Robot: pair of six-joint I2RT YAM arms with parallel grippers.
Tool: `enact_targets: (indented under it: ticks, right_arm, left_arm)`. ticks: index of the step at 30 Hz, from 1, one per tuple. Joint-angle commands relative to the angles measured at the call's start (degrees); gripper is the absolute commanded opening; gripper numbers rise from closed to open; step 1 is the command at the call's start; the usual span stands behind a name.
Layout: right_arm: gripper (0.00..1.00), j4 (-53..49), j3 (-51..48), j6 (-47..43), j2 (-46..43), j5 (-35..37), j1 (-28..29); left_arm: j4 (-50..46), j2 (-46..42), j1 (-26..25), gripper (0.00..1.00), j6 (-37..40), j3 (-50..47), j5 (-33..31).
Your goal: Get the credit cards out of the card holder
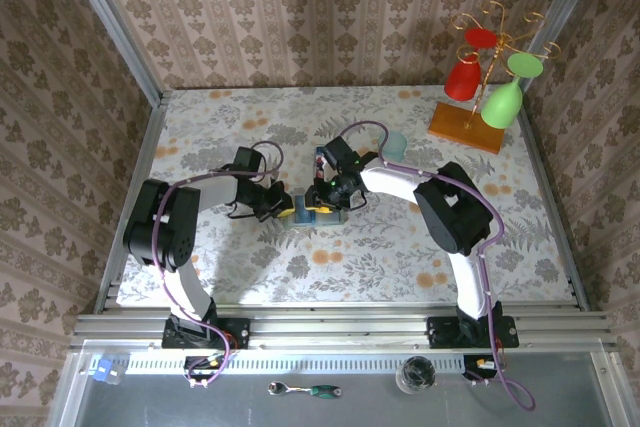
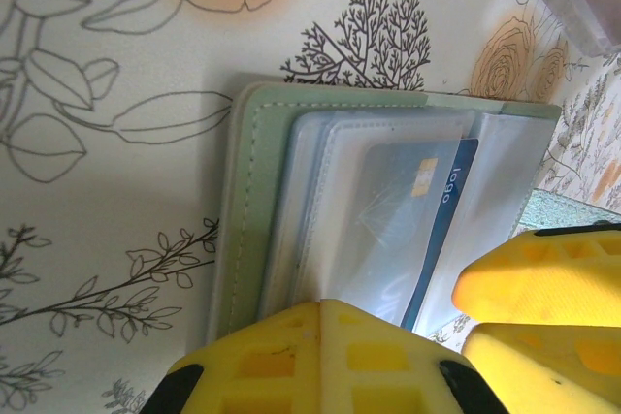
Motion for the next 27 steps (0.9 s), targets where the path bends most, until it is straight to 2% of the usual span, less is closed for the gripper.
enact_targets:
  ticks: [1, 10, 27]
  right_arm:
    - [0.32, -0.71, -0.33, 0.42, 1.57, -0.23, -0.21]
    - [0.33, 0.3, -0.39, 1.1, 2.64, -1.55, -0.3]
    - [0.29, 9.07, -3.63, 4.8, 1.33, -6.14, -1.1]
  left_arm:
    - [-2.58, 0.97, 0.53, 0.01, 1.35, -0.76, -0.94]
    - [-2.47, 1.01, 0.59, 0.0, 1.35, -1.0, -0.77]
    - [-1.94, 1.19, 0.68, 0.0, 1.11, -1.59, -0.5]
